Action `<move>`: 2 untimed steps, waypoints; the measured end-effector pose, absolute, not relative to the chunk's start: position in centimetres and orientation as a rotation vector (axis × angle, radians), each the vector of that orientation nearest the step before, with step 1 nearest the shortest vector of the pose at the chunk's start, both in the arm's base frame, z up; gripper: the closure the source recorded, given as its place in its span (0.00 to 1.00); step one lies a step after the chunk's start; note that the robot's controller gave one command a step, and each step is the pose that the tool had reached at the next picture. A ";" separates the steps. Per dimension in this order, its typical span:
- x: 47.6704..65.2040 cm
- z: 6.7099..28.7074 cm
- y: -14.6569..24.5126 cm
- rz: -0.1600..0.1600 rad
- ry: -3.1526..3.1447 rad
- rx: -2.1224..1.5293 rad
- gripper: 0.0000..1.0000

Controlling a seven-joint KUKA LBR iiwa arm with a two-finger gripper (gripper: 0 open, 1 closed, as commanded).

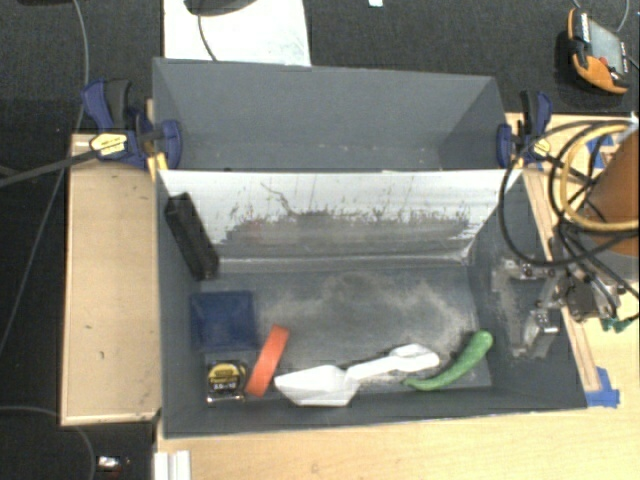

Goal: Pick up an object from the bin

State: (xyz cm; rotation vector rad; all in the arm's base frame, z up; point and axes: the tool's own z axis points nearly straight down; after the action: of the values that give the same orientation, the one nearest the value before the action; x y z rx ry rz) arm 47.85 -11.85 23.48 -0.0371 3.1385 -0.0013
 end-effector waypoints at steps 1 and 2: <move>47.8 23.5 -11.8 -0.001 3.138 -0.038 0.00; 48.0 23.0 -11.7 -0.002 3.135 0.023 0.00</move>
Offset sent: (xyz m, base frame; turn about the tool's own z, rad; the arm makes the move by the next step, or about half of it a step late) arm 0.0122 0.0323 -0.0804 0.2376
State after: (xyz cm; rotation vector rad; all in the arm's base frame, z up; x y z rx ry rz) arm 47.99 -11.71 23.00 0.0234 3.1352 -0.0022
